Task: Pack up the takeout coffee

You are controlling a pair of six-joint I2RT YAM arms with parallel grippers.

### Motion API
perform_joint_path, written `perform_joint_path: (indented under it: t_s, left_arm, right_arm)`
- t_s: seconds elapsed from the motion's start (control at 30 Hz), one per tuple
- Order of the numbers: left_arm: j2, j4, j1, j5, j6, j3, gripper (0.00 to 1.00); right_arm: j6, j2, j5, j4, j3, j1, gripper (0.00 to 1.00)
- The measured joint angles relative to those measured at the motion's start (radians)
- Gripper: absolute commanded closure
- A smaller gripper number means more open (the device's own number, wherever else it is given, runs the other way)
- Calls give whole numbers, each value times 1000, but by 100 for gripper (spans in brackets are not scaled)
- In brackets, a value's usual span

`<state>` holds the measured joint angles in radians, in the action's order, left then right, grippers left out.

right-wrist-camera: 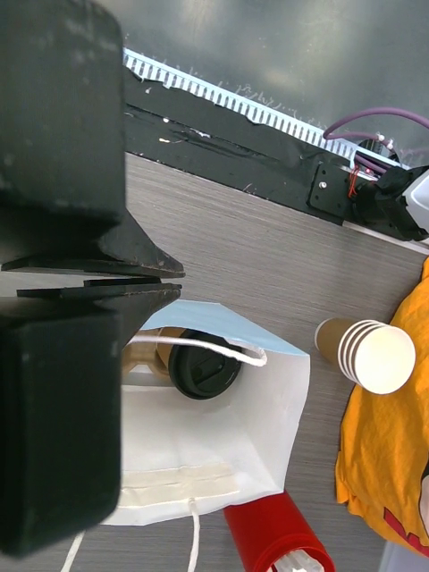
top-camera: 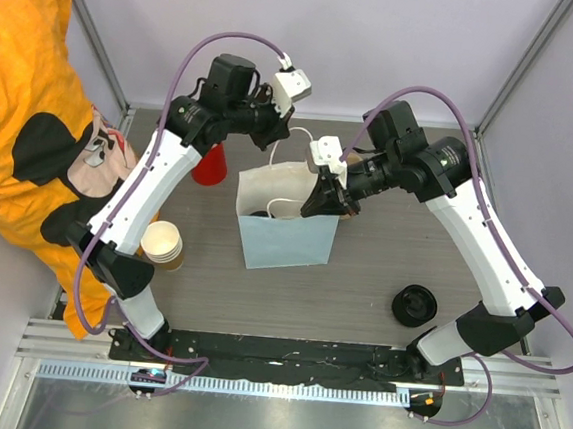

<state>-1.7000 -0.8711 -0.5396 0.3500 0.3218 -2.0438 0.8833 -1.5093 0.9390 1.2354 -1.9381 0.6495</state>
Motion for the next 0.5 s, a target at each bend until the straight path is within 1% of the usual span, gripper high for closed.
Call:
perform_joint_path:
  t_s: [0.13, 0.23, 0.33, 0.37, 0.43, 0.47, 0.5]
  left_arm:
    - [-18, 1, -6, -3, 0, -27, 100]
    - [-33, 5, -14, -3, -1, -41, 100]
    - [-45, 7, -22, -2, -4, -48, 99]
    - [-48, 7, -24, -3, -5, -48, 92]
    - [-50, 8, -26, -4, -5, -48, 75]
    - [-50, 8, -27, -10, -3, -48, 62]
    - [-50, 8, -28, -13, -3, -48, 55]
  right_arm:
    - [-8, 0, -13, -1, -6, 2, 87]
    - [-21, 0, -25, -3, -23, 2, 85]
    - [-30, 0, -38, -13, -33, 2, 74]
    - [-34, 0, -43, -16, -33, 2, 63]
    - [-47, 0, -62, -21, -33, 2, 52]
    - [-49, 0, -74, -24, -33, 2, 41]
    - [-52, 0, -90, -27, -34, 2, 35]
